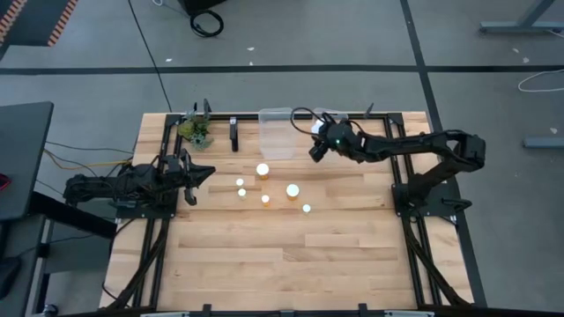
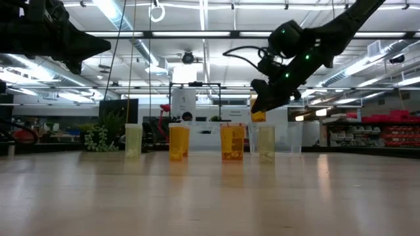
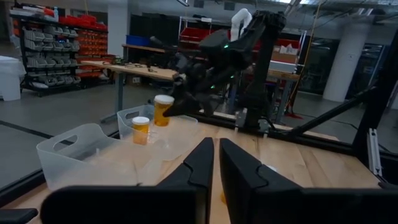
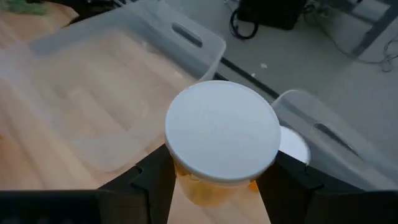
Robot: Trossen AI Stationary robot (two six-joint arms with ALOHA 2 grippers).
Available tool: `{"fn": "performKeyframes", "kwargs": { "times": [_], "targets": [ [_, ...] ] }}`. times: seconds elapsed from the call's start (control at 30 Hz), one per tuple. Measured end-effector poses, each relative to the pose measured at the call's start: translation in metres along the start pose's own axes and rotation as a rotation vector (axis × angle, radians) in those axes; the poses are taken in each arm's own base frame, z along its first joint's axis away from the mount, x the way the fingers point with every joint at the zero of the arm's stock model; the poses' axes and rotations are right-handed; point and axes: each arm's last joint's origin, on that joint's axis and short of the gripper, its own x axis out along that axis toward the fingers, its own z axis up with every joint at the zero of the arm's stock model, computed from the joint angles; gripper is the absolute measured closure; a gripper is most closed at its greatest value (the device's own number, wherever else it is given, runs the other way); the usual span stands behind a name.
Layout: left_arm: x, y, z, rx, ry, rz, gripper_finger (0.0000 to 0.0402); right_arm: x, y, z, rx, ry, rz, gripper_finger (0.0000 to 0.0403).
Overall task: Pick and place medicine bottles into bin by pill shape (circle, oval)
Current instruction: Put the top right big orange pill into the right transparent bin
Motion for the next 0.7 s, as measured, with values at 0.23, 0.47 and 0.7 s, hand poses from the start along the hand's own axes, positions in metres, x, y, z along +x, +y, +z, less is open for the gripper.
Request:
{"fn": "performKeyframes", "kwargs": {
  "times": [0.23,0.47,0.7],
  "targets": [
    [0.0,0.0,0.0,0.0,0.0,0.0,0.0363,0.026,-0.014,-0.014,0.028,0.075,-0.037,0.0198],
    [0.0,0.0,0.0,0.0,0.0,0.0,0.0367,0.039,-0.019,-0.022,0.057,0.116,0.005,0.0198],
    [0.0,0.0,0.0,0.0,0.0,0.0,0.037,0.037,-0.02,-0.021,0.065,0.125,0.013,0.0198]
  ]
}}
